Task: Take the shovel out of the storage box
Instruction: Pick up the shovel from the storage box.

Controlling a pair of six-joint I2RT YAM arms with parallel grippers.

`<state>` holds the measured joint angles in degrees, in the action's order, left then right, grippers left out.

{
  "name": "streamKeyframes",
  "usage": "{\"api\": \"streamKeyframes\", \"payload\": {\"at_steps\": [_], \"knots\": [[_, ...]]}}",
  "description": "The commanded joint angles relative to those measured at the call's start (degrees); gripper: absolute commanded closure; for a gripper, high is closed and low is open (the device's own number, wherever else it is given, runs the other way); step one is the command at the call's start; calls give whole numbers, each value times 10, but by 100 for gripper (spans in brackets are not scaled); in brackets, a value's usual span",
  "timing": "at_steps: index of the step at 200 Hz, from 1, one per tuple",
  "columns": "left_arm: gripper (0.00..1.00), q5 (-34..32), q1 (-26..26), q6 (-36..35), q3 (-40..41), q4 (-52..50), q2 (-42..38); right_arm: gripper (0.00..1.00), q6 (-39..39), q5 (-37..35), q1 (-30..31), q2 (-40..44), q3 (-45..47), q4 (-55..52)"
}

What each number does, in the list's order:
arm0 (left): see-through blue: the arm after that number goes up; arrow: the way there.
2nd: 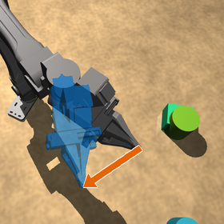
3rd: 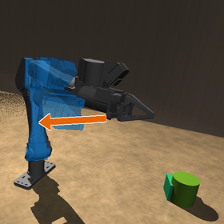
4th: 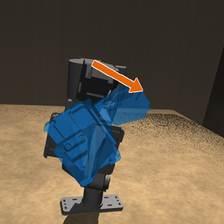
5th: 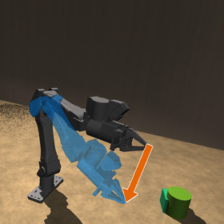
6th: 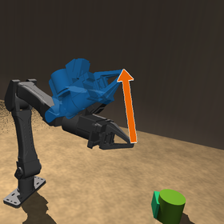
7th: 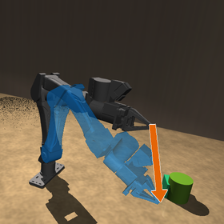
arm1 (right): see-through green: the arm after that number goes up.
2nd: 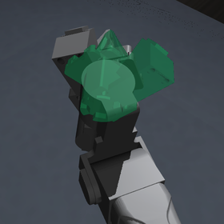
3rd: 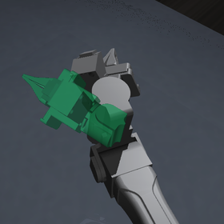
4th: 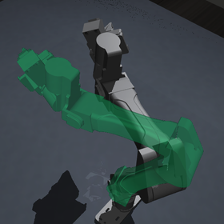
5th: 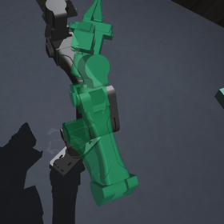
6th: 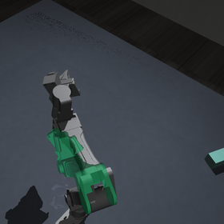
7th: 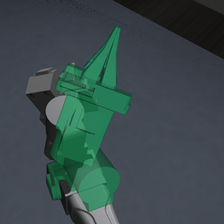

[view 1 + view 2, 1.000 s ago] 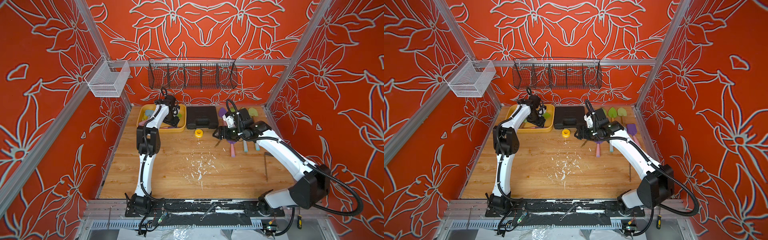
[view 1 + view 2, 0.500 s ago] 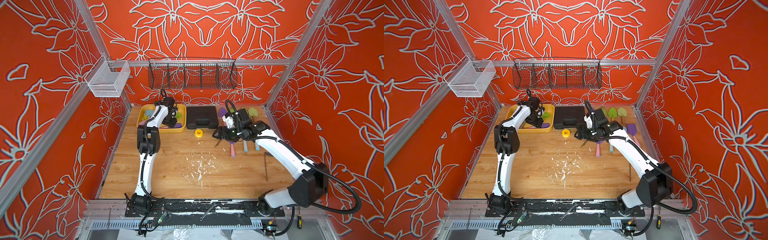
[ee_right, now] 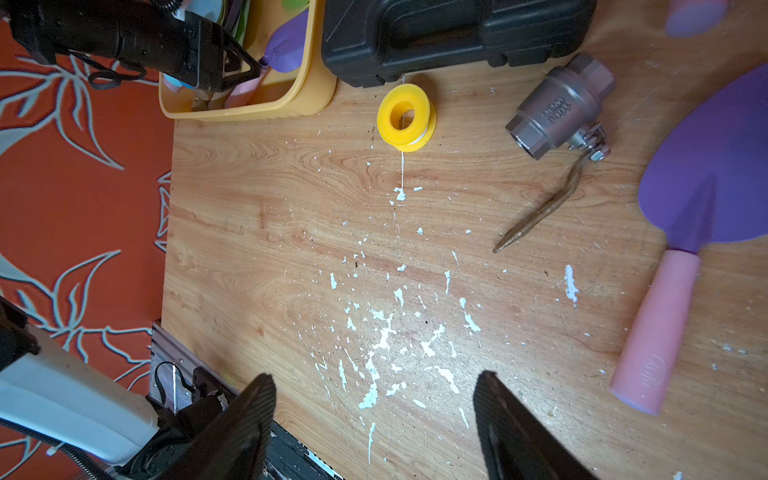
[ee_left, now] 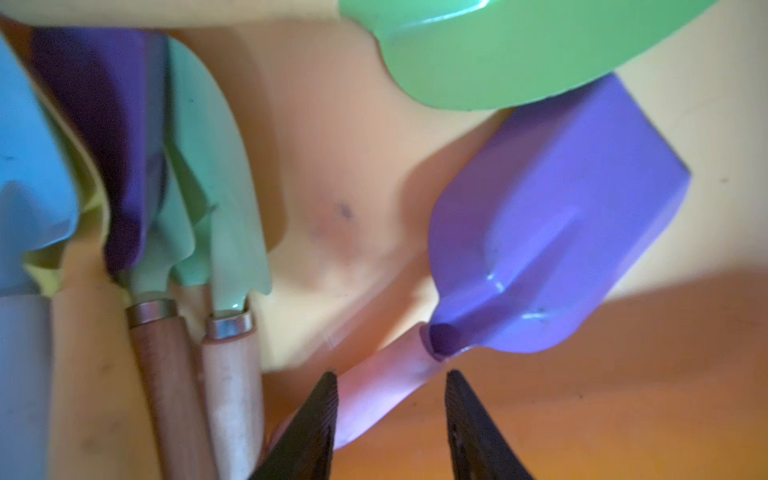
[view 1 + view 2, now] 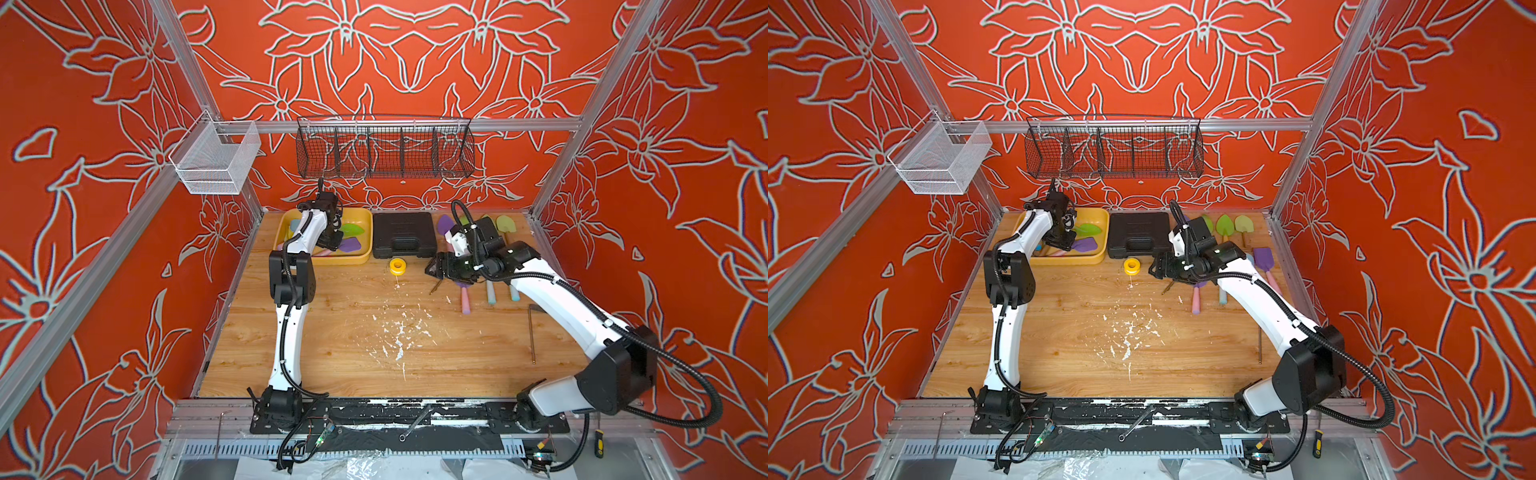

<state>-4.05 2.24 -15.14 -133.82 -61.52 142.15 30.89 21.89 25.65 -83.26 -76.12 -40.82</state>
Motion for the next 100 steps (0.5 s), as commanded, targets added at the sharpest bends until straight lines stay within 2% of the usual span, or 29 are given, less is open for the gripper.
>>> {"api": "streamKeyframes", "payload": {"at_steps": [1, 35, 54, 74, 100], "knots": [[54, 66, -2, -15, 15, 29, -15, 23, 15, -7, 4, 7, 3, 3], [51, 65, -2, -17, -4, 1, 1, 23, 19, -8, 3, 10, 4, 3], [46, 69, 0, -28, 15, -1, -6, 23, 24, -8, 4, 13, 8, 7], [45, 18, 4, -41, 22, -5, 0, 23, 29, -9, 4, 17, 12, 11], [47, -11, 6, -45, 44, 0, 0, 23, 33, -8, 5, 19, 16, 14]]}}
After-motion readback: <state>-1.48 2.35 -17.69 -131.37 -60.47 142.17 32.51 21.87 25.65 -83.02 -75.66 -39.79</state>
